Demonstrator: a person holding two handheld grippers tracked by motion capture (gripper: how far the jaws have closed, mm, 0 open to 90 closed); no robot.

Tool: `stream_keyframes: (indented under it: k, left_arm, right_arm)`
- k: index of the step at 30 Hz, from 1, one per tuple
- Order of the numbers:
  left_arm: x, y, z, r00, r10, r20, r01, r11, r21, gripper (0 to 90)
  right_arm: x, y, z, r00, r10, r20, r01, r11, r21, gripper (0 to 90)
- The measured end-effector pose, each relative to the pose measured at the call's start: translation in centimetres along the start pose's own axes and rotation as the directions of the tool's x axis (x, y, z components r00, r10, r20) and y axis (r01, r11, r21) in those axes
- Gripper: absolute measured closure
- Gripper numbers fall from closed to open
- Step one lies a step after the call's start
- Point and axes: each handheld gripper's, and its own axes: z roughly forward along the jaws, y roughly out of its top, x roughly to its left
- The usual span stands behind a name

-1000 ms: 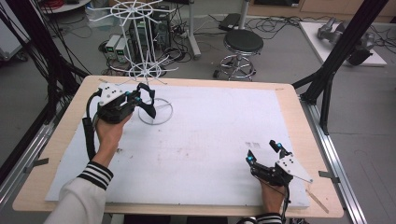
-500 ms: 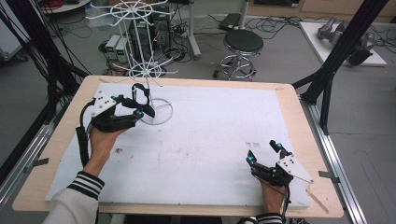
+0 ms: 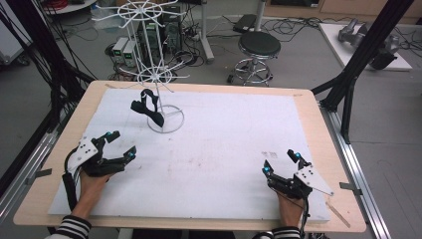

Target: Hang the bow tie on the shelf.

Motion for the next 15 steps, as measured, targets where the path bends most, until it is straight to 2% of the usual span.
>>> stream_keyframes:
  k: [5,7,11,15]
  left_arm:
    - [0.0,-1.4,-0.9,0.9999,-0.014,-0.004,0.014,0.9995,-0.027,15.8]
    - [0.0,-1.5,-1.1,1.0000,-0.009,-0.003,0.009,0.9982,-0.059,15.7]
    - [0.0,-1.6,-1.4,0.9999,-0.016,0.000,0.016,0.9961,-0.087,15.7]
    - [0.0,-1.6,-1.4,0.9998,-0.014,-0.011,0.013,0.9965,-0.083,15.8]
  right_arm:
    - [0.0,0.0,0.0,1.0000,-0.001,0.001,0.001,1.0000,0.000,10.0]
    - [0.0,0.0,0.0,1.0000,-0.001,0.002,0.001,1.0000,0.000,10.0]
    - [0.0,0.0,0.0,1.0000,-0.002,0.002,0.002,1.0000,0.000,10.0]
    - [0.0,0.0,0.0,1.0000,-0.001,0.002,0.001,1.0000,-0.001,10.0]
